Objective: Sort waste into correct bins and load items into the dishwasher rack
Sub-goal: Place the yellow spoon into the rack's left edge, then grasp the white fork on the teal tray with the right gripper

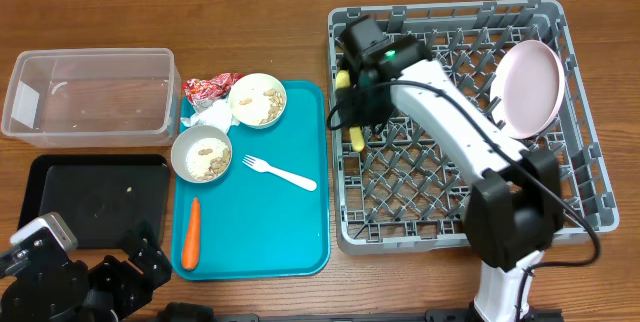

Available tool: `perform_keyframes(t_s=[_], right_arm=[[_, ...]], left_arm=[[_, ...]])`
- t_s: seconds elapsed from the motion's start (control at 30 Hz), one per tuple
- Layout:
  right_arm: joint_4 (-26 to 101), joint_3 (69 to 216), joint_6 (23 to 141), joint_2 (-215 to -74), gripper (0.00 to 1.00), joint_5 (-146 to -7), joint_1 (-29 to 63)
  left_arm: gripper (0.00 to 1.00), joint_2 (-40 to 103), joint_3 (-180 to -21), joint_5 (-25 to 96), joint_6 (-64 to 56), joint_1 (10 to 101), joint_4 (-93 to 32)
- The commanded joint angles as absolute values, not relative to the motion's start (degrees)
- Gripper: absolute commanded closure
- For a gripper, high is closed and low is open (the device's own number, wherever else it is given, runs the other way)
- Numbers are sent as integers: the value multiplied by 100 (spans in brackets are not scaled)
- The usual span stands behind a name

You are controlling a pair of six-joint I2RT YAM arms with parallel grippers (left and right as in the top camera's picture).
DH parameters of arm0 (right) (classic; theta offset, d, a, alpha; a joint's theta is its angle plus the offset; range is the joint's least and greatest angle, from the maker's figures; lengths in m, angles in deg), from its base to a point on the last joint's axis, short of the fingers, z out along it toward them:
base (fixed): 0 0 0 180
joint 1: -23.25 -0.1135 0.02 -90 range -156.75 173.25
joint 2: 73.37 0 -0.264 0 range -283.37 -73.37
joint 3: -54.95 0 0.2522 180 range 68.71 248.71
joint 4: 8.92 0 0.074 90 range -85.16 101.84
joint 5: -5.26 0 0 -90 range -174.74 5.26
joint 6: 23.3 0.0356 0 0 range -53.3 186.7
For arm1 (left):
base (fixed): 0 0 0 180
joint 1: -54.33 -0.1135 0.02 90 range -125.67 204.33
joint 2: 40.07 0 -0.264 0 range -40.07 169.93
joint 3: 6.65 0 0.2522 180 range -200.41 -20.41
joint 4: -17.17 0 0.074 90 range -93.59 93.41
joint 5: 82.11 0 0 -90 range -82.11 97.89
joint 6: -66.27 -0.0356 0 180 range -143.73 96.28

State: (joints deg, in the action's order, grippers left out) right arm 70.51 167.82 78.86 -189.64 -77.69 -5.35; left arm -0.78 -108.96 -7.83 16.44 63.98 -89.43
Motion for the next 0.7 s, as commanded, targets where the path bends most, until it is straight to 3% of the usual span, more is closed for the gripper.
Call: perform_keyframes(t_s=[0.0,0.17,0.3,0.4,0.53,0.67], right_arm=[[6933,16852,7891,-18877,49,-7737,-539],[6922,17010,7521,-18354,48,-7739,-876],[6902,16992,7322,-18190,42,-7774,-1761],[6659,16817,7143,-18337,42,-7912,-2351],[6019,16378,6912,-18892,26,-8482,-2847],[5717,16282,6245,-19338,27,-8449,-2867]], left_arm=[[0,-81,-10944,-901,1701,6361,-8938],[0,-81,-10944,-901,1701,6361,-8938],[0,-81,-10944,-901,1701,6361,-8938],[0,-81,-10944,-901,1701,6361,-8938],[0,-81,-10944,-901,1701,6361,-8938],[0,-81,-10944,-901,1701,6361,-8938]])
